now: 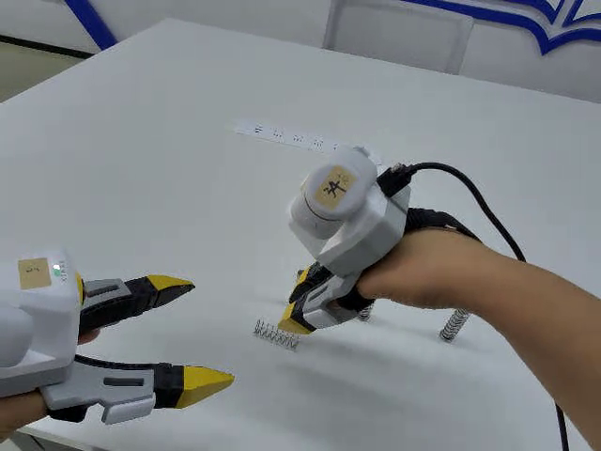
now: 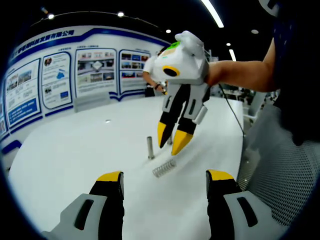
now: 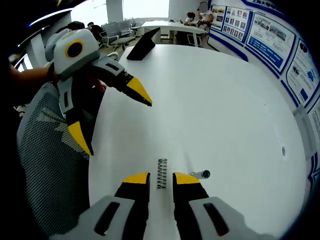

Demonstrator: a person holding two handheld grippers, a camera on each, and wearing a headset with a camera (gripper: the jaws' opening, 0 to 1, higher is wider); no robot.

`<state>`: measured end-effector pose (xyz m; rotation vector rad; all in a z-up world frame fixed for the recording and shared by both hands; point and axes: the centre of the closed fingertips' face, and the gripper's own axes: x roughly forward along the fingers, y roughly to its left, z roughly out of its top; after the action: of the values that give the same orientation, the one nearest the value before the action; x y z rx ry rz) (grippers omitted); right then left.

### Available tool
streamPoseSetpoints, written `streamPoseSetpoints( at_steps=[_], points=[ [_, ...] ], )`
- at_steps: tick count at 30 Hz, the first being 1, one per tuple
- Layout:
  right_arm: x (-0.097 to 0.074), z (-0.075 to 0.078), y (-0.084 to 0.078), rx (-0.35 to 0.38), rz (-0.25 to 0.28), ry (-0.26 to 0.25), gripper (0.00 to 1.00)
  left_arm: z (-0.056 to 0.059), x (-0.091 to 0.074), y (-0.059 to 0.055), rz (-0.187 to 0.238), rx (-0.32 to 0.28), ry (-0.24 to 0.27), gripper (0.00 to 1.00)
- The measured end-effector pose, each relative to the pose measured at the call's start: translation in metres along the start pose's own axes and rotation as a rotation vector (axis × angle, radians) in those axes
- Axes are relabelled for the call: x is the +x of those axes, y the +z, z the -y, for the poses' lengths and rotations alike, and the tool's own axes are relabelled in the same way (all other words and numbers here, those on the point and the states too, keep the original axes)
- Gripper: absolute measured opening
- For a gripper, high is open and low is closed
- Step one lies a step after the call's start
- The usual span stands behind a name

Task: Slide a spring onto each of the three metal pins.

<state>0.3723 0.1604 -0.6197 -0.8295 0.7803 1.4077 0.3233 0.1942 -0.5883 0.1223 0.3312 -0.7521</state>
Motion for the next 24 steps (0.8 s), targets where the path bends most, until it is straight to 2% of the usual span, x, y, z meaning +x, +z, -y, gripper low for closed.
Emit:
streamPoseSetpoints(
  at_steps=[12, 24],
  points=[
    [0.032, -0.004, 0.006, -0.026, -0.028, 0.002, 0.18, 0.000, -0.001, -0.002, 0.000, -0.005, 0.007, 0.68],
    [0.048, -0.001, -0.001, -0.031, -0.068, 0.001, 0.15, -0.001, -0.004, -0.005, 0.001, -0.015, 0.013, 0.68]
  ],
)
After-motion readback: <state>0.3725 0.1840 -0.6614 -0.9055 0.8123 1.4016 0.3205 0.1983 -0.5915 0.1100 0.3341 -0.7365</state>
